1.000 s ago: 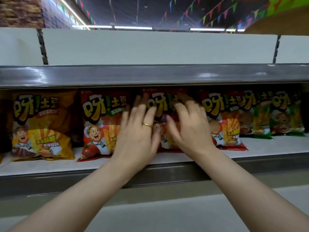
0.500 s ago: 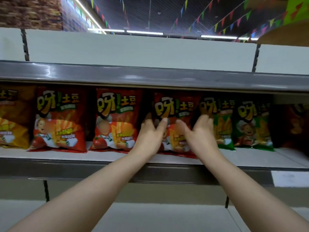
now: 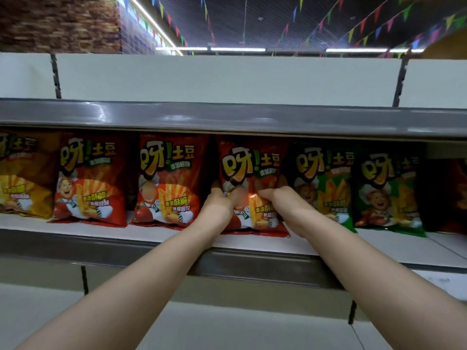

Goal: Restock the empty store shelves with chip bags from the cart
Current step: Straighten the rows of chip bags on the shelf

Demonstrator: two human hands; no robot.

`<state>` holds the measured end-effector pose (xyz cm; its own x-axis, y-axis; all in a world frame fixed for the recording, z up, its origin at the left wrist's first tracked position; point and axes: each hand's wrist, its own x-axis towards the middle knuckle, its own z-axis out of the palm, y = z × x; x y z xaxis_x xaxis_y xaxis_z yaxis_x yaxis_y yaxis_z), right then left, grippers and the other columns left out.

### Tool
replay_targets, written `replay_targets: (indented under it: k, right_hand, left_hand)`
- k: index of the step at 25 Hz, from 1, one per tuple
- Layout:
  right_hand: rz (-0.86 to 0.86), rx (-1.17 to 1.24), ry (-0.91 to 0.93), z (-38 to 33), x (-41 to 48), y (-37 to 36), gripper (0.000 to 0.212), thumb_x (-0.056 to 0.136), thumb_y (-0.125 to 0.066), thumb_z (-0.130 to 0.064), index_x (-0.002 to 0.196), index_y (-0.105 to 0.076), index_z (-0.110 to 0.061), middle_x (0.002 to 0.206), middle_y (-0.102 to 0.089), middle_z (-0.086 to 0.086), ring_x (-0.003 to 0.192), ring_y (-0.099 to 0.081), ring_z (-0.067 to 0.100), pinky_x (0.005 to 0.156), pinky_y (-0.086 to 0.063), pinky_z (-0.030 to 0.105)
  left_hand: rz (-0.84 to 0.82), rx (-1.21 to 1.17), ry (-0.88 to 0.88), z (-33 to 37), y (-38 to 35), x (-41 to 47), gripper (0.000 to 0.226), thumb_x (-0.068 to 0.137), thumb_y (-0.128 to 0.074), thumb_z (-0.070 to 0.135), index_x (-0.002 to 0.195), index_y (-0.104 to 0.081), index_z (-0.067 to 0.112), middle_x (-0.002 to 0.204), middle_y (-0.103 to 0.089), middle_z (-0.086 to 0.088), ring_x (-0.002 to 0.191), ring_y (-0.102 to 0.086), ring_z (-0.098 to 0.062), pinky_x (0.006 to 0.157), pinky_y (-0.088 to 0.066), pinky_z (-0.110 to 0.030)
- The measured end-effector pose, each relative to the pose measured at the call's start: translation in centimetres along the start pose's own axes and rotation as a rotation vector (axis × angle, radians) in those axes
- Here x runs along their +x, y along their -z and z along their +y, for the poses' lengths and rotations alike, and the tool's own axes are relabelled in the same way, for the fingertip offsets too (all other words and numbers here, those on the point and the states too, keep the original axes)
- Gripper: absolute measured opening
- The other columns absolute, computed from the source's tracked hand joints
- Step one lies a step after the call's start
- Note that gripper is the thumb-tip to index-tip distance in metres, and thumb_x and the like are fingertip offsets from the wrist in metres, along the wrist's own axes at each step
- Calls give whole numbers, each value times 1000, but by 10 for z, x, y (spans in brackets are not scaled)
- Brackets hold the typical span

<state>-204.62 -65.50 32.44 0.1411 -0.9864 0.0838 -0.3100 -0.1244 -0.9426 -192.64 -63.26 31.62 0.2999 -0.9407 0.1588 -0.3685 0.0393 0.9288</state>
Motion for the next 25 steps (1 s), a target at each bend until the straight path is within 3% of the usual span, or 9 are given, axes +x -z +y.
replay_targets:
  k: [2, 4, 6, 8, 14, 18, 22, 24, 25]
  right_hand:
    - [108, -208, 68, -1, -10, -4, 32, 95, -46, -41, 89, -53, -10, 93, -61, 7, 89, -60, 23, 84, -49, 35]
    - [252, -459, 226, -1, -25, -8, 40, 93, -44, -50, 88, -47, -10, 88, -52, 4, 84, -55, 22, 74, -46, 33]
    - [344, -805, 366, -1, -36, -15, 46, 93, -42, -50, 116, -43, -10, 107, -47, 10, 103, -48, 29, 89, -41, 39]
    - [298, -1011, 370, -1, -33, -29, 52, 93, -42, -48, 135, -31, -19, 122, -41, 14, 116, -39, 34, 101, -32, 45]
    - [183, -1013, 186, -8, -9, -48, 52, 96, -38, -48, 140, -34, -22, 132, -41, 18, 124, -36, 37, 101, -34, 42]
    - [174, -982, 179, -9, -10, -49, 55, 95, -38, -50, 141, -34, -20, 133, -44, 19, 123, -39, 39, 99, -36, 43]
    - [234, -999, 202, -8, -19, -47, 54, 94, -40, -49, 140, -31, -22, 134, -39, 19, 127, -32, 39, 106, -28, 46]
    - [273, -1018, 259, -6, -25, -43, 50, 93, -42, -46, 137, -33, -25, 130, -41, 16, 125, -33, 37, 107, -24, 47]
    - [290, -1010, 287, -5, -27, -40, 49, 92, -43, -46, 135, -34, -26, 127, -42, 15, 123, -35, 36, 106, -23, 47]
  left_hand:
    - [-17, -47, -29, -3, 5, 1, 55, 99, -43, 22, 147, -20, 6, 141, -42, -17, 127, -43, -30, 91, -37, -31]
    - [-1, -132, -100, -5, 12, -1, 56, 99, -43, 25, 148, -20, 10, 142, -43, -14, 126, -44, -27, 89, -35, -28]
    - [-6, -172, -120, -6, 15, -2, 52, 100, -41, 26, 146, -26, 9, 139, -46, -15, 117, -47, -23, 85, -33, -25]
    - [-50, -197, -78, 0, 17, 0, 48, 101, -38, 27, 144, -31, 8, 139, -45, -15, 116, -48, -25, 82, -33, -24]
    - [-159, -434, -60, 15, 10, 12, 53, 101, -32, 36, 148, -20, 16, 142, -37, 0, 137, -33, -23, 80, -29, -13]
    - [-139, -397, -102, 6, 6, 23, 61, 98, -39, 41, 150, -15, 20, 153, -28, -5, 138, -32, -24, 103, -29, -30]
    - [-98, -235, -133, 3, 7, 21, 66, 97, -39, 47, 151, -10, 23, 151, -32, -8, 135, -36, -27, 103, -31, -33]
    - [-67, -141, -170, 2, 9, 15, 54, 98, -42, 40, 146, -27, 20, 131, -50, -10, 121, -46, -24, 94, -35, -30]
    - [-54, -135, -202, 1, 9, 13, 36, 98, -44, 33, 129, -48, 15, 108, -56, -8, 106, -48, -22, 86, -36, -29]
